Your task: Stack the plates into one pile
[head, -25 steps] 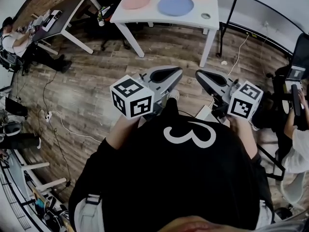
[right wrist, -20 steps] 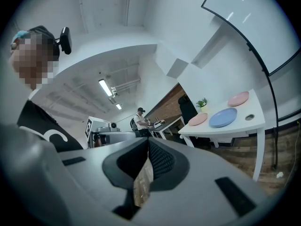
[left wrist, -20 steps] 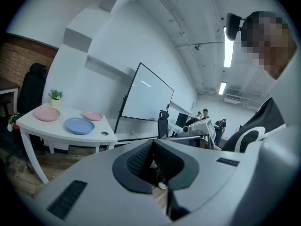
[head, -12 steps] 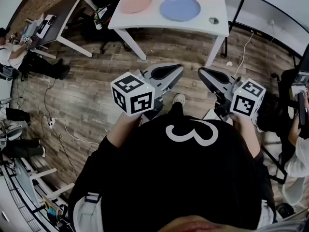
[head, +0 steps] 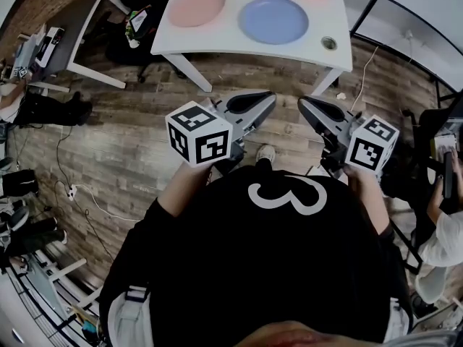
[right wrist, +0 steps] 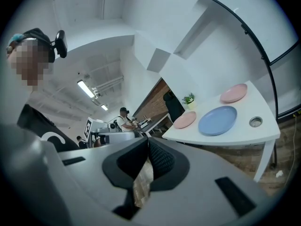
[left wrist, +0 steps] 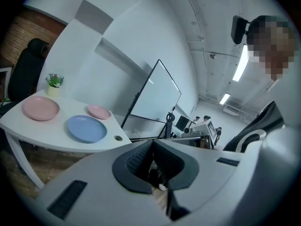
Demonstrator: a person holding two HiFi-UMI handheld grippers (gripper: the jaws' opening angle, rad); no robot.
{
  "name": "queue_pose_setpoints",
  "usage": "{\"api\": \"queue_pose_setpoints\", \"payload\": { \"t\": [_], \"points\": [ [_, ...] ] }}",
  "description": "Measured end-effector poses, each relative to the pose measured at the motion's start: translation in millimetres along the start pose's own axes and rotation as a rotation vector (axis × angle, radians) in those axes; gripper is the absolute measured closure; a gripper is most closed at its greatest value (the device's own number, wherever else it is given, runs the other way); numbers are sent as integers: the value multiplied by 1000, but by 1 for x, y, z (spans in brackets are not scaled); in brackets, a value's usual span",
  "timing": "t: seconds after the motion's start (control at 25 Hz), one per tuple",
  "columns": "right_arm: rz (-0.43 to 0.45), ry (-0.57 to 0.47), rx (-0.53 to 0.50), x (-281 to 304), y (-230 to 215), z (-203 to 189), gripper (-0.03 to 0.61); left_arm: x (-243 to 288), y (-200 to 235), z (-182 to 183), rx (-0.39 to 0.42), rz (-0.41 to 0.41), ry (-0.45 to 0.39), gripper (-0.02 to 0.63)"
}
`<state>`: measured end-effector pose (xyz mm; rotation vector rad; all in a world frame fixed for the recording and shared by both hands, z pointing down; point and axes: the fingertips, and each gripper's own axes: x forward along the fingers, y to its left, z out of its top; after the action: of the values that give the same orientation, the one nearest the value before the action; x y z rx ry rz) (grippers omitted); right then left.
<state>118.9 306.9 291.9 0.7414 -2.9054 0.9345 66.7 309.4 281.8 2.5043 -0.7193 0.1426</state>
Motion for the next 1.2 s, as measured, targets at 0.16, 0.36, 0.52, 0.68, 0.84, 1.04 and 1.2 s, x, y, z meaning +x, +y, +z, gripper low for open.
{"api": "queue_pose_setpoints", "payload": {
  "t": [0.16,0.36,0.52,0.68,0.84,1.04,1.2],
  "points": [
    [3,9,27,34,-18,15,554,-3,41,12,-17,20,13,597],
    [0,20,34,75,-35,37,554,-9,87,36,-30,24,3,597],
    [1,9,30,96,-44,53,554,-10,112,51,-23,20,-9,597],
    [2,9,28,103,-49,58,554,-11,127,57,-33,23,-32,597],
    [-3,2,35,101,-55,58,554,-12,133,59,-30,23,-41,597],
    [-12,-9,51,97,-66,58,554,-7,142,62,-36,20,-49,595],
    [-14,-11,54,88,-86,62,552,11,149,65,-31,46,-33,595]
  ]
}}
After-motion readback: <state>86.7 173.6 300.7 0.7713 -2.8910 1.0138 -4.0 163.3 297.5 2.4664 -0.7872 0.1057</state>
